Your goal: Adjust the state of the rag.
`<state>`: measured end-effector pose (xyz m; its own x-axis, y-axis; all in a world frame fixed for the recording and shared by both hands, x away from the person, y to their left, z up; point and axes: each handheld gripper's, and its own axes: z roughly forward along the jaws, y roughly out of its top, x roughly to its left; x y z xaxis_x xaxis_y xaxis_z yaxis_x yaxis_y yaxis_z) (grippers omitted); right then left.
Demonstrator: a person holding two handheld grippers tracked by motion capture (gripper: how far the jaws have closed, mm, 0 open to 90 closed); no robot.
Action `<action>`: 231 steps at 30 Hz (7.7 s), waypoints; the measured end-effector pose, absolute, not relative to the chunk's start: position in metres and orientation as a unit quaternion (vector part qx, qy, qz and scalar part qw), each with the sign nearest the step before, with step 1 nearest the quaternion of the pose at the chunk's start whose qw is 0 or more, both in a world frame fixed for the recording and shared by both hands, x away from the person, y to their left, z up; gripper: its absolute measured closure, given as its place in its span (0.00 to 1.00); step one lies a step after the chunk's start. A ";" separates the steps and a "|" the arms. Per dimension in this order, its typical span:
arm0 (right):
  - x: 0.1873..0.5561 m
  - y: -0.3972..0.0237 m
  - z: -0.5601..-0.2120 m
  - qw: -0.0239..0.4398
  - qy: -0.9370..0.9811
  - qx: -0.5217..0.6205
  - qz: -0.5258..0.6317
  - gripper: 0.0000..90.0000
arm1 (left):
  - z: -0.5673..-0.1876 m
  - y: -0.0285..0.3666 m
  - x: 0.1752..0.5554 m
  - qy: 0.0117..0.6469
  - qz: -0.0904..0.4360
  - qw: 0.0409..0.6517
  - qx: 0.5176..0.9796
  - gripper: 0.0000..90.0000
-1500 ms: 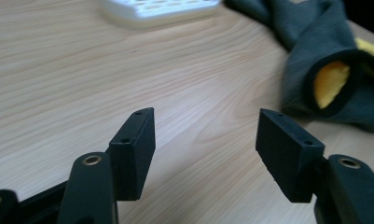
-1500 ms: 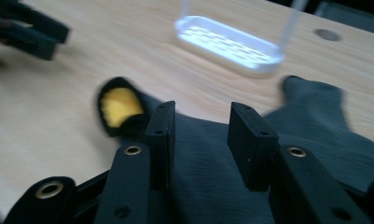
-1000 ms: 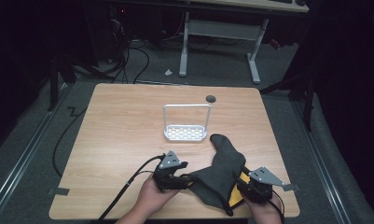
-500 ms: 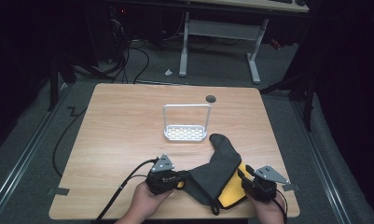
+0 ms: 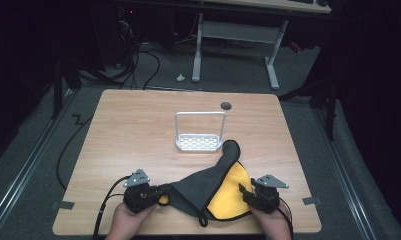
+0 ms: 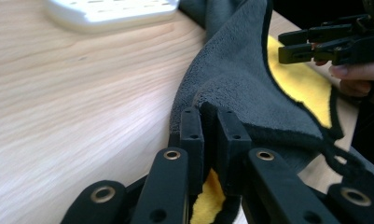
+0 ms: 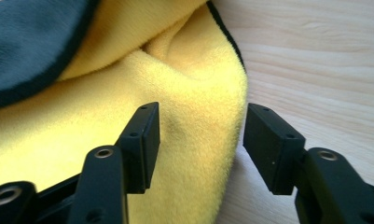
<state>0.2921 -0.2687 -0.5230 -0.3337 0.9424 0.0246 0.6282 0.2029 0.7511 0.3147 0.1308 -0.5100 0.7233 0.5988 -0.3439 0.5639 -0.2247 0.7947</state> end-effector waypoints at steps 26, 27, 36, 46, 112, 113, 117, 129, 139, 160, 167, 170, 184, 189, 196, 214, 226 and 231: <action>0.265 -0.302 -0.497 0.296 0.708 0.542 0.344 0.69 | -0.524 0.167 0.339 0.452 0.065 0.484 0.747 0.84; 0.266 -0.298 -0.499 0.292 0.717 0.535 0.339 0.69 | -0.522 0.169 0.338 0.452 0.070 0.483 0.747 0.83; 0.270 -0.287 -0.507 0.273 0.738 0.519 0.335 0.68 | -0.519 0.123 0.314 0.384 0.030 0.470 0.794 0.69; 0.272 -0.291 -0.508 0.259 0.732 0.528 0.344 0.68 | -0.502 0.070 0.293 0.302 0.059 0.488 0.816 0.60; 0.275 -0.289 -0.513 0.241 0.741 0.523 0.346 0.67 | -0.506 0.125 0.276 0.382 0.021 0.473 0.793 0.86; 0.275 -0.289 -0.513 0.240 0.741 0.524 0.346 0.67 | -0.508 0.130 0.270 0.386 0.020 0.473 0.792 0.86; 0.273 -0.287 -0.512 0.243 0.741 0.522 0.346 0.67 | -0.515 0.150 0.255 0.415 0.011 0.467 0.781 0.78; 0.273 -0.290 -0.514 0.241 0.741 0.527 0.341 0.67 | -0.516 0.182 0.255 0.472 0.042 0.448 0.758 0.76; 0.275 -0.285 -0.516 0.238 0.749 0.519 0.336 0.67 | -0.516 0.193 0.274 0.486 0.047 0.450 0.747 0.77; 0.261 -0.329 -0.520 0.238 0.741 0.562 0.279 0.80 | -0.523 0.092 0.284 0.361 0.049 0.419 0.832 0.81; 0.263 -0.327 -0.522 0.246 0.733 0.565 0.289 0.80 | -0.526 0.078 0.334 0.377 0.010 0.419 0.826 0.80; 0.262 -0.327 -0.523 0.247 0.732 0.562 0.294 0.80 | -0.528 0.066 0.350 0.377 0.014 0.418 0.827 0.80; 0.262 -0.328 -0.524 0.251 0.735 0.558 0.294 0.79 | -0.495 0.113 0.416 0.444 0.113 0.461 0.760 0.77; 0.261 -0.319 -0.519 0.255 0.739 0.544 0.304 0.73 | -0.511 0.112 0.413 0.442 0.107 0.448 0.770 0.66; 0.260 -0.294 -0.506 0.269 0.743 0.512 0.338 0.74 | -0.527 0.101 0.421 0.443 0.109 0.434 0.777 0.60; 0.265 -0.207 -0.495 0.241 0.811 0.396 0.356 0.66 | -0.534 0.089 0.425 0.417 0.141 0.401 0.803 0.90; 0.263 -0.135 -0.505 0.198 0.847 0.334 0.363 0.54 | -0.534 0.097 0.425 0.429 0.115 0.423 0.790 0.93; 0.263 -0.100 -0.513 0.185 0.866 0.299 0.355 0.52 | -0.535 0.098 0.426 0.432 0.112 0.426 0.787 0.93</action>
<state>0.2626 -0.0999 -0.5127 -0.7531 0.6489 -0.1081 0.3860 0.5690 0.7261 0.4257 0.0978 -0.5347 0.6015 0.7757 -0.1909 0.5843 -0.2642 0.7674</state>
